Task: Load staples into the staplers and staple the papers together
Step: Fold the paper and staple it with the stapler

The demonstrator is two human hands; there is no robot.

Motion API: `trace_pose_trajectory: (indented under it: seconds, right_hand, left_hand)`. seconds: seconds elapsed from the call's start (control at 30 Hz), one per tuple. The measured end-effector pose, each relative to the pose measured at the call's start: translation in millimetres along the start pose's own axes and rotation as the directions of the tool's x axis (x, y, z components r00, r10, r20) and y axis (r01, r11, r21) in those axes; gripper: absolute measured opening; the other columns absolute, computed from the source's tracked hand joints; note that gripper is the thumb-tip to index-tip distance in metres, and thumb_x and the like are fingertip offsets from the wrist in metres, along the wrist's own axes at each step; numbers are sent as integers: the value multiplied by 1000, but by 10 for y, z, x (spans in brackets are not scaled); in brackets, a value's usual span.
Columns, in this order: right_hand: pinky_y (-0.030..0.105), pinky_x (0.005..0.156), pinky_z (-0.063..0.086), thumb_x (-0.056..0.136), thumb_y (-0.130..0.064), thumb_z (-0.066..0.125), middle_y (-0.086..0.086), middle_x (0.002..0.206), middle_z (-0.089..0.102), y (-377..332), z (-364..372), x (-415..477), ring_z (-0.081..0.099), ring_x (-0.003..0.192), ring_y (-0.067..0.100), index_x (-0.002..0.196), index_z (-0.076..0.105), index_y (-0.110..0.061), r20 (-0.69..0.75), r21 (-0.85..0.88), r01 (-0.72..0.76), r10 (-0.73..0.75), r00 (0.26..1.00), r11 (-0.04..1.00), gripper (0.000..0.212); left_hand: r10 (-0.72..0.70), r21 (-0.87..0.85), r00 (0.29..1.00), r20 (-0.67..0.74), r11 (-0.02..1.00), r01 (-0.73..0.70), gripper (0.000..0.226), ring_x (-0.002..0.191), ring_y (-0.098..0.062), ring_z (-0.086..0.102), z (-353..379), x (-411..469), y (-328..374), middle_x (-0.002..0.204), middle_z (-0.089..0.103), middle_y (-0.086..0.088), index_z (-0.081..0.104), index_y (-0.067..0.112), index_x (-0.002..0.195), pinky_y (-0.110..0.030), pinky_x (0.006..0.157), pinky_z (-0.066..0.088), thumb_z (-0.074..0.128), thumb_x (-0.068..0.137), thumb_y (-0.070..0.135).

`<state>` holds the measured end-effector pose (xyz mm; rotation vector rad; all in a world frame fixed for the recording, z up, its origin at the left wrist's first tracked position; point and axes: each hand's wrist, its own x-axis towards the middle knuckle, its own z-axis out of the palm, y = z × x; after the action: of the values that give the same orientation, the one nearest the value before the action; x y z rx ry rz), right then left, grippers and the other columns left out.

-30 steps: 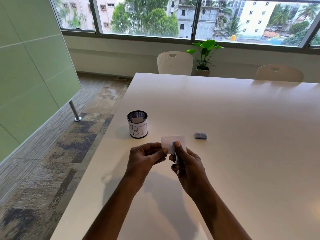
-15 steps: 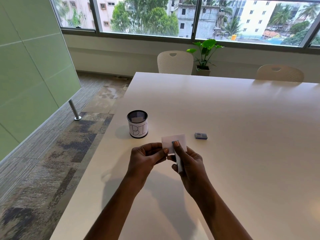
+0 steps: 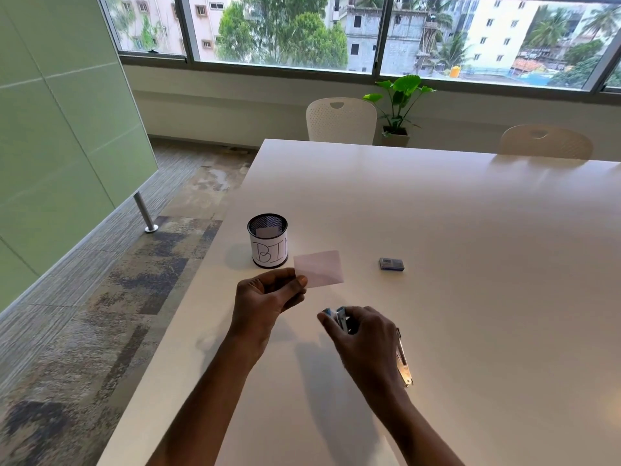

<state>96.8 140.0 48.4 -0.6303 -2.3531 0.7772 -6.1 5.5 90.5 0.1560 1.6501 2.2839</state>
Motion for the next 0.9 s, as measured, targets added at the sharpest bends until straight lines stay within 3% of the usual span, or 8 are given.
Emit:
trace_pose_trajectory:
  seconds: [0.07,0.23,0.47,0.57,0.63,0.7,0.8,0.9]
  right_hand:
    - [26,57,43,80,-57,72,-3,72,65,18,72,-29,57,61,12,77,73,-18,55,-125,42,-36,998,991,39]
    - [29,64,50,85,-54,68,5,86,68,11,221,-42,66,72,21,85,72,-11,136,-302,38,3,991,952,43]
    - [30,74,58,90,-57,60,7,97,67,46,329,-50,66,81,19,97,69,-11,225,-325,22,55,973,945,48]
    - [25,72,57,88,-62,59,4,96,66,63,332,-67,62,77,12,97,69,-12,246,-324,32,52,968,945,51]
    - [17,62,49,82,-69,61,2,91,64,47,258,-64,55,70,7,93,68,-11,262,-317,8,80,962,948,59]
    - [11,52,34,71,-77,65,0,81,60,28,103,-9,49,63,5,86,67,-11,225,-252,-44,103,969,967,68]
    - [22,62,51,61,-81,69,-6,86,71,-37,-219,173,66,74,11,102,70,-22,203,78,-160,141,969,984,72]
    - [20,66,54,71,-64,76,-4,91,76,-140,-463,359,69,78,10,107,74,-25,442,557,-398,146,885,729,53]
  left_hand:
    - [4,6,1000,13,1000,-4,18,86,-26,77,6,-6,-8,94,79,-11,79,14,93,-29,74,63,77,81,0]
    - [2,24,1000,13,1000,-2,17,85,-26,77,30,-31,-32,92,80,-11,80,18,88,-29,72,62,78,80,3]
    - [-22,24,1000,0,999,22,16,84,-27,77,53,-47,-60,90,79,-12,79,12,92,-27,70,62,78,80,2]
    - [-22,31,1000,1,999,22,16,84,-27,77,62,-57,-53,90,80,-11,78,12,93,-27,70,62,79,80,3]
    - [-16,49,1000,4,999,15,17,85,-26,77,63,-70,-57,91,80,-9,78,13,94,-27,70,62,79,79,4]
    - [-9,46,1000,7,999,9,17,85,-26,77,61,-87,-47,91,80,-10,78,14,93,-28,70,62,79,79,5]
    - [-11,29,1000,24,1000,10,17,84,-28,77,61,-102,-14,91,79,-13,79,12,92,-27,70,61,81,77,4]
    - [-14,67,1000,26,998,12,19,84,-24,77,83,-135,-3,91,80,-8,78,14,94,-26,69,61,81,77,6]
